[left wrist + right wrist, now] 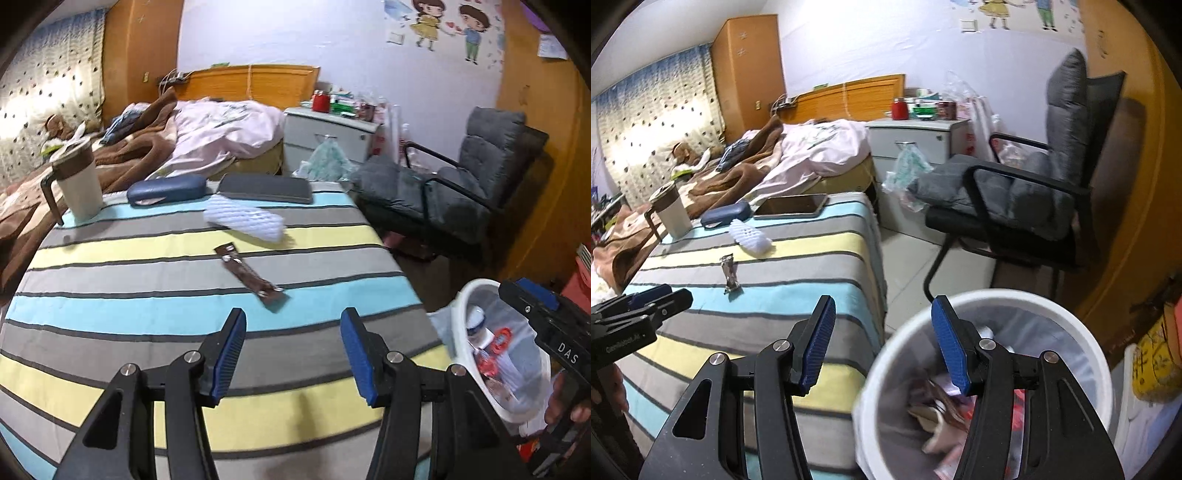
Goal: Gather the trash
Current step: 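Move both tools back over the bedspread toward the remaining wrapper and foam sleeve, then grasp the second brown wrapper with the left tool while the right tool grasps the white foam net sleeve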
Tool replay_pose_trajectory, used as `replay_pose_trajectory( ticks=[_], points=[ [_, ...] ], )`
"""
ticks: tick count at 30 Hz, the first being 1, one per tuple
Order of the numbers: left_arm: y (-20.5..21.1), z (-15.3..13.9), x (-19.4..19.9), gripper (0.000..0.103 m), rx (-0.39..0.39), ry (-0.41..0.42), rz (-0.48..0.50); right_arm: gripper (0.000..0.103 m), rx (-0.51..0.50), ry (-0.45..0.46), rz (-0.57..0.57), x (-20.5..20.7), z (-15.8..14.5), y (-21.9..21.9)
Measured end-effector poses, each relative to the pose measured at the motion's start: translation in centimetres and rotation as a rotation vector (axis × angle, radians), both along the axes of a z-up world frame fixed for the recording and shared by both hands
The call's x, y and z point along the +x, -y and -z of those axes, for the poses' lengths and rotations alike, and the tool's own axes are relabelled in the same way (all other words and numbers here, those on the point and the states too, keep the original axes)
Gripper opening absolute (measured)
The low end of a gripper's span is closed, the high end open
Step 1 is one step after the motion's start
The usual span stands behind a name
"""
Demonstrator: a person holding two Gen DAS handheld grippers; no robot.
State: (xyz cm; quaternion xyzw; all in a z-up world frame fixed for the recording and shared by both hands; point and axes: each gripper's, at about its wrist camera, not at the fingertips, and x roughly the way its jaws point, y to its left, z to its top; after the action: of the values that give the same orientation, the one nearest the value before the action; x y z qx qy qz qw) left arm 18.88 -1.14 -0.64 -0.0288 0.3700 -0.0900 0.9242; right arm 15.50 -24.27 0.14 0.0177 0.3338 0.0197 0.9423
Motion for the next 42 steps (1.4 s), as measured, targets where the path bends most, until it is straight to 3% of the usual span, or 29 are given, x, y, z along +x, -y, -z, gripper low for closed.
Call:
replay_pose_trajectory(
  ticks=[10,23,29,40,41,42],
  points=[
    [-1.5,1.9,4.7,0.056,0.024,-0.039,-0.076,0.056,-0.018,-0.008,-0.083,3.9,0.2,-2.9],
    [-2.4,5.7,9.5,0.055,0.067,-0.166,-0.136,0.056,-0.020,-0.043,-0.166,8.3,1.3,-5.5],
    [-3.4,5.5,10.0,0.041,0.072,-0.156,-0.134,0.056,-0.009,-0.067,-0.219,9.8,1.5,-6.6],
    [-3.0,5.6,11.7,0.041,0.124,-0.140,-0.061,0.056,0.003,-0.109,-0.252,11.8,2.1,-8.0],
    [-3.1,5.6,11.8,0.038,0.115,-0.143,-0.055,0.056,-0.002,-0.110,-0.255,12.0,2.1,-8.2],
    [-3.3,5.5,11.8,0.026,0.105,-0.143,-0.054,0.056,-0.008,-0.110,-0.260,12.1,2.1,-8.4]
  ],
)
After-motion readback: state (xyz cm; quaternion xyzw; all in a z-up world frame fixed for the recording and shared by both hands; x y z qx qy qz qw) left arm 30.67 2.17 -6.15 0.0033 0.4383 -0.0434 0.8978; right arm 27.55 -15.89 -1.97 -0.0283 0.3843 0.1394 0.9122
